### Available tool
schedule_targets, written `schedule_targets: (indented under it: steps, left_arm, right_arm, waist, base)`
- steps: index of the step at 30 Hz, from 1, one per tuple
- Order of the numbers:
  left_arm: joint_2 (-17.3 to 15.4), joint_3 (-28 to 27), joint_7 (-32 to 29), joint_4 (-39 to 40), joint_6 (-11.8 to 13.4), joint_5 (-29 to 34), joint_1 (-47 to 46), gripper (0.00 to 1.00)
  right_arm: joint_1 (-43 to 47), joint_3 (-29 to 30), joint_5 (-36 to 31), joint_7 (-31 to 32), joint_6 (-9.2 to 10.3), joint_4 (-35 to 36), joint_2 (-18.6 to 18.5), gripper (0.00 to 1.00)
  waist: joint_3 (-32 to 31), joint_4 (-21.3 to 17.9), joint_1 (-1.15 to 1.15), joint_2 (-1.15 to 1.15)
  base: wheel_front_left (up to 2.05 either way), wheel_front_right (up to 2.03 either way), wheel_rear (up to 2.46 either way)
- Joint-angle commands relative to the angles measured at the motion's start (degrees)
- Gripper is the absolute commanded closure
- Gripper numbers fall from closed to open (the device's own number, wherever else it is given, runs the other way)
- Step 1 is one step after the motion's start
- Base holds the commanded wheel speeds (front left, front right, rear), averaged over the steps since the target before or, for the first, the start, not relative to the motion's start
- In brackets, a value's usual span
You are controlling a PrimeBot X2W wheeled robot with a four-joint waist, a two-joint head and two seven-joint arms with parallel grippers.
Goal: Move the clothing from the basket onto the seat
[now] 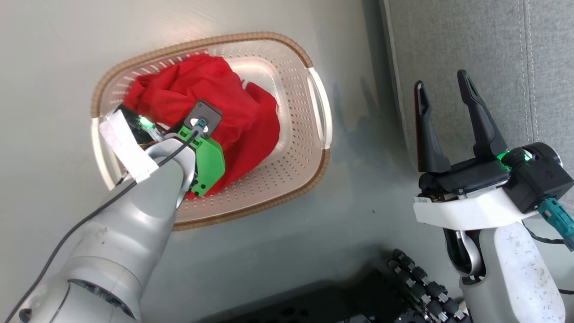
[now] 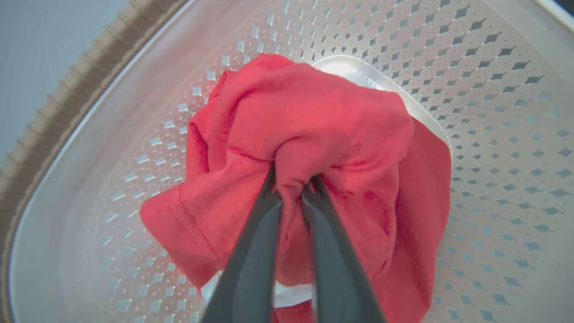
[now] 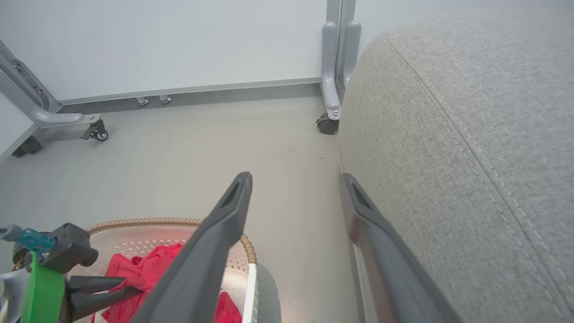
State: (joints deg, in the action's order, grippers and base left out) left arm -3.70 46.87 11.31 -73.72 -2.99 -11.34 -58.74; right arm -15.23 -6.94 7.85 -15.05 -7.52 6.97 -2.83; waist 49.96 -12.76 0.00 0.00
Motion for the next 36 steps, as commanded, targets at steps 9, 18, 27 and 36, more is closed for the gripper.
schedule_targets:
  steps: [9,18,27,36]
  left_arm:
    - [0.77,-0.86,3.71,4.03,-0.45,-3.67,4.78,1.0]
    - [-0.9,-3.78,3.91,17.27,0.99,-4.08,11.29,1.0]
    - [-3.27,-9.55,3.91,31.78,2.23,-3.72,19.62,1.0]
    - [-4.33,-16.22,3.92,44.02,3.81,-2.35,28.04,1.0]
  right_arm:
    - [1.14,0.88,-1.25,-0.2,0.06,-2.34,-0.12,0.0]
    - [3.38,2.77,1.46,-0.2,0.06,-4.7,-0.16,0.0]
    - [5.94,3.51,1.58,-0.2,0.05,-5.84,-0.12,0.0]
    - [9.46,2.82,2.29,-0.2,0.05,-4.94,-0.12,0.0]
  waist:
    - [-10.67,5.71,0.0,0.0]
    - [-19.29,7.87,0.0,0.0]
    - [-28.19,9.26,0.0,0.0]
    - [-34.23,10.16,0.0,0.0]
  base:
    - [0.0,0.0,0.0]
    - [0.0,0.0,0.0]
    - [0.0,0.0,0.0]
    - [0.0,0.0,0.0]
